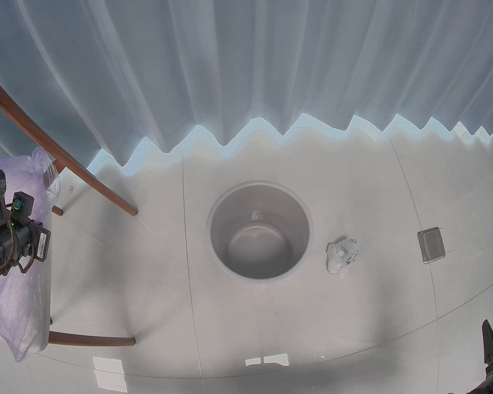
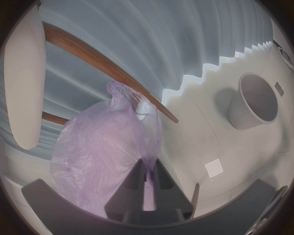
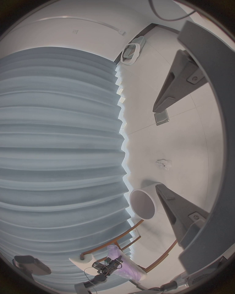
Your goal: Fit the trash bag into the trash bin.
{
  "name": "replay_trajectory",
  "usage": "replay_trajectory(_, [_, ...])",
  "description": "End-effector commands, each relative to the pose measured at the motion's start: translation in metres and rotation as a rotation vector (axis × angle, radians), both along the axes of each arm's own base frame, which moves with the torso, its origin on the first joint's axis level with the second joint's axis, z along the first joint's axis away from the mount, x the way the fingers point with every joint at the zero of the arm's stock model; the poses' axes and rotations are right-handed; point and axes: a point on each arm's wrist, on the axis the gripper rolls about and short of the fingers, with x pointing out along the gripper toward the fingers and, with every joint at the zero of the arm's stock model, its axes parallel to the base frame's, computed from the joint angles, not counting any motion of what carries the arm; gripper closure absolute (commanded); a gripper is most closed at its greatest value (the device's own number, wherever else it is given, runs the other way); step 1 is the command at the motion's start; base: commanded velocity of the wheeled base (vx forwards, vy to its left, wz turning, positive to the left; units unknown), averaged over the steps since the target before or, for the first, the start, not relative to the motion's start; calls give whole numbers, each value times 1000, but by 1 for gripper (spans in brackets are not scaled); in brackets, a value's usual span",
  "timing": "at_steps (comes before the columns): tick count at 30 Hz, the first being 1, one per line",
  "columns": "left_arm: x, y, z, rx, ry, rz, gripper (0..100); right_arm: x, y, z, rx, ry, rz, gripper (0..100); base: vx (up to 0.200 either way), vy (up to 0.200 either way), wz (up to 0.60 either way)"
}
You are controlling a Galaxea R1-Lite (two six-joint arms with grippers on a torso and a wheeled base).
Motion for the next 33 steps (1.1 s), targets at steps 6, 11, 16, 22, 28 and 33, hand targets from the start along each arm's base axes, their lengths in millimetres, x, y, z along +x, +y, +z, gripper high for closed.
replay_trajectory(6, [-1,1,2,-20,-12,-20,100,0,0,-5,0,4,0,0,0,0,0])
replay_trajectory(11, [-3,-4,3,-156,-53,-85,100,0,0,-5,0,4,0,0,0,0,0])
replay_trajectory(16, [-7,-5,5,-312,-95,-125,100,0,0,-5,0,4,0,0,0,0,0])
replay_trajectory(22, [-10,-1,8,-488,-142,-129,100,0,0,-5,0,4,0,0,0,0,0])
replay_trajectory(28, [-24,-4,9,-708,-170,-181,100,0,0,-5,0,4,0,0,0,0,0])
replay_trajectory(33, [-39,-8,8,-924,-164,-231,100,0,0,-5,0,4,0,0,0,0,0])
